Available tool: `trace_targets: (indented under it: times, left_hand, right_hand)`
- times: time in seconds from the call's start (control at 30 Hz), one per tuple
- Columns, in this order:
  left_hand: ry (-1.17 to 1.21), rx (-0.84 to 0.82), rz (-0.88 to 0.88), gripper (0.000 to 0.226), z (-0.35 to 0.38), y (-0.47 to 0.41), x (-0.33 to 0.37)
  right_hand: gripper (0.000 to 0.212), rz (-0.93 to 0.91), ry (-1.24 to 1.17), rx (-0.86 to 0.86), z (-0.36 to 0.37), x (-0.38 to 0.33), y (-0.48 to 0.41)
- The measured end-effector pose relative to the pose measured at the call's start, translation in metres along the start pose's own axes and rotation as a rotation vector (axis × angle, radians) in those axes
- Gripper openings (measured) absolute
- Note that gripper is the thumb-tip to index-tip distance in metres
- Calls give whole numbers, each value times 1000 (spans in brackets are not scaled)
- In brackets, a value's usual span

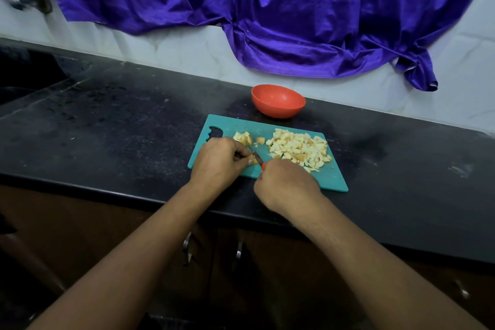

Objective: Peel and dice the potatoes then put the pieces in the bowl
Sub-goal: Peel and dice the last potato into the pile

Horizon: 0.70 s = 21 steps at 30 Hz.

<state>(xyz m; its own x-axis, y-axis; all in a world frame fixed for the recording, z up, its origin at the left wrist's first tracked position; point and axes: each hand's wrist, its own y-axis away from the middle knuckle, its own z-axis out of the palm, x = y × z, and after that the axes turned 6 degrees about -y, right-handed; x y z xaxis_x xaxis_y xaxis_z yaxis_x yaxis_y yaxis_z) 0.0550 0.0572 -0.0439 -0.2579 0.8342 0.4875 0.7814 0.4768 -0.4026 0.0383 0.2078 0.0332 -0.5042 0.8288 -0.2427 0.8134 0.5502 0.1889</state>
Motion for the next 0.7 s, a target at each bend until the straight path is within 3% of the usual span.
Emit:
trace_targets:
  times: [0.37, 0.57, 0.7]
  left_hand:
    - [2, 11, -6, 18, -1, 1, 2]
    - [38, -11, -16, 22, -2, 3, 2]
    - [59, -5, -10, 23, -4, 5, 1]
  right_hand:
    - [29, -47, 38, 11, 20, 18, 16]
    - [32, -6, -196, -4, 13, 30, 3]
    - [33, -37, -194, 35, 8, 27, 3]
